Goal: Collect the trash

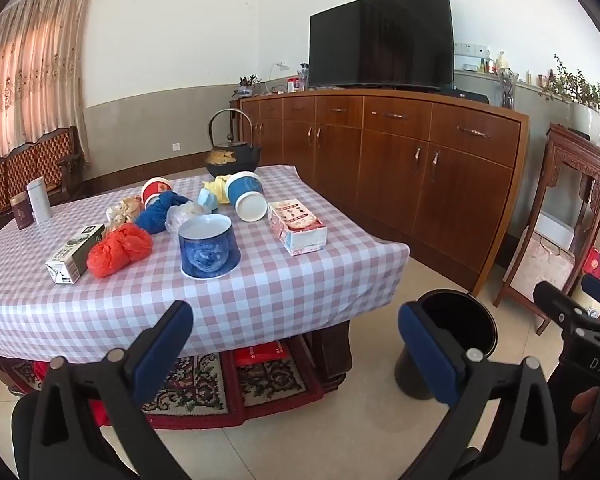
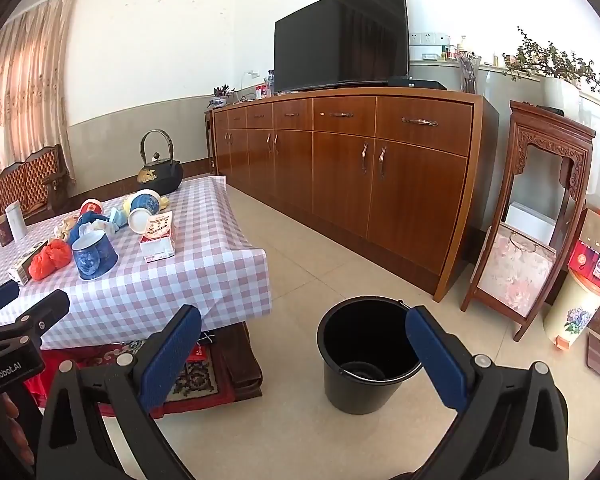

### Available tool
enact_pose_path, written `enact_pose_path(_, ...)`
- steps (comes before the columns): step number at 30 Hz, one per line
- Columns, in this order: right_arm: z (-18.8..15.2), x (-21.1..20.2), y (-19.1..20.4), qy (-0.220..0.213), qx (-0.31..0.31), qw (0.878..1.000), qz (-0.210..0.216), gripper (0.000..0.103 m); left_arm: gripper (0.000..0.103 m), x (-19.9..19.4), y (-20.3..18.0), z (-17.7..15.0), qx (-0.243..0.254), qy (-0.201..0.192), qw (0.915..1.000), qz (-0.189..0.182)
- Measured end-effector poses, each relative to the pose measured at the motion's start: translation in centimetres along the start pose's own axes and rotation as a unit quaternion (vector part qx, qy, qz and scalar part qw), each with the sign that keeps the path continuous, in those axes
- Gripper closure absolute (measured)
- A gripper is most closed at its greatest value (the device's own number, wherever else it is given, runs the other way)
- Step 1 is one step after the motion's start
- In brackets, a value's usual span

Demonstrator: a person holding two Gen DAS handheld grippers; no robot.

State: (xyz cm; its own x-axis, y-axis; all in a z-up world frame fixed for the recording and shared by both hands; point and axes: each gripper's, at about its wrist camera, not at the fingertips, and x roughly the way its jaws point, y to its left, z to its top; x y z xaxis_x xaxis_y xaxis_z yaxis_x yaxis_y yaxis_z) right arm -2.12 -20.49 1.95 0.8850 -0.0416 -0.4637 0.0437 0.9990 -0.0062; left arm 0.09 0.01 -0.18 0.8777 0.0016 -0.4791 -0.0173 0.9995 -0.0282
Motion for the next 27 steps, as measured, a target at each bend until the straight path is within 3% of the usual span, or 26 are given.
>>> enact_pose_path(27, 0.18, 0.05, 0.27, 0.002, -0.003, 1.0, 0.006, 0.0, 0.0, -0.1, 0.02, 0.09, -0.001, 0.002, 1.0, -0.002)
